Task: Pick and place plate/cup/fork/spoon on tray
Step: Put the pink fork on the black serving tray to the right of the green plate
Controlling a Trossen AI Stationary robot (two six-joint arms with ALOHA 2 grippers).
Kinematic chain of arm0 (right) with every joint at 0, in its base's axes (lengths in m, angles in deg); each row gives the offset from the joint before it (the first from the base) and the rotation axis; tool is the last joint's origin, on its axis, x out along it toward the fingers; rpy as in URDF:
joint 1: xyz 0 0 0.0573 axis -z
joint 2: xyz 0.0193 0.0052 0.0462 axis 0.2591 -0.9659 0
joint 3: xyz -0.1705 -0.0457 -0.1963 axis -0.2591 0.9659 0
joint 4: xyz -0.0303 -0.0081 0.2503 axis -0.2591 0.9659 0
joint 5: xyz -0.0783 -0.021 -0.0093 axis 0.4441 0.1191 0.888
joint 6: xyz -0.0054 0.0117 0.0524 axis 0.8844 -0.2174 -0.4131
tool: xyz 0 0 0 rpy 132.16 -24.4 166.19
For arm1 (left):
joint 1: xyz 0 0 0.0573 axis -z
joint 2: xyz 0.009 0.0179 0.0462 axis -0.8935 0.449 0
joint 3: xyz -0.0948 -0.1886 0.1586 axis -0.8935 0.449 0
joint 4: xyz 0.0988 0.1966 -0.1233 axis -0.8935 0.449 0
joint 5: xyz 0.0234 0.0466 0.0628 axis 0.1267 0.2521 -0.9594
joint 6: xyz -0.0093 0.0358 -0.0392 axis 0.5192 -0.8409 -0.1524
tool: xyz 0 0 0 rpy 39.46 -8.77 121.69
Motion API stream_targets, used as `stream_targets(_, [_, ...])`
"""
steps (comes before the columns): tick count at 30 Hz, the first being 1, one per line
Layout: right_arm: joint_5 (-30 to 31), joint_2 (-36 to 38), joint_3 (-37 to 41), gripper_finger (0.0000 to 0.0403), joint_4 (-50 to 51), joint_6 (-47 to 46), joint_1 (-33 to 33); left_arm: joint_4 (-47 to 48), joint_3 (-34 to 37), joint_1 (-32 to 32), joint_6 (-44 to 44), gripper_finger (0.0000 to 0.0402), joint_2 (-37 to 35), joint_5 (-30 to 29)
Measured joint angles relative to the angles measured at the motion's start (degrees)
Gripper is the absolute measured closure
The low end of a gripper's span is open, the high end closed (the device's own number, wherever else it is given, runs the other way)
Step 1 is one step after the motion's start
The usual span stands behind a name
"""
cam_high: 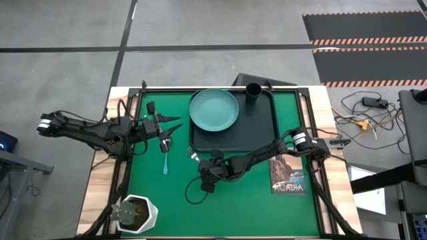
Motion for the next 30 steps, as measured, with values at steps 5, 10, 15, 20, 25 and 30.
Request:
stream_targets(5, [-0.11,-1.1,-0.02,0.0271,-0.29,-1.01,-0.05,0.0,0.0,-0.01,0.0,0.0311,-0.02,0.02])
stream_targets(10, [-0.47,-1.25,-0.02,0.0295,-0.11,-1.25,-0.24,0.0,0.02,0.01,0.0,0.0311,-0.11,0.02])
stream_targets(15, [-0.92,-1.25,-0.04,0.0337,0.08,-1.91,-0.24,0.0,0.02,-0.01,0.0,0.0311,-0.04,-0.01])
stream_targets(20, [-2.06,-1.19,-0.04,0.036,0.11,-2.56,-0.22,0.0,0.04,-0.01,0.0,0.0311,-0.02,-0.01])
stream_targets(25, [-3.05,0.01,0.04,0.0355,1.01,-3.14,-0.33,0.0,0.04,0.0,0.0,0.0311,0.0,0.02])
stream_targets(30, [-4.78,4.04,0.11,0.0353,3.33,-5.63,-0.35,0.0,0.04,0.0,0.0,0.0311,-0.02,0.0])
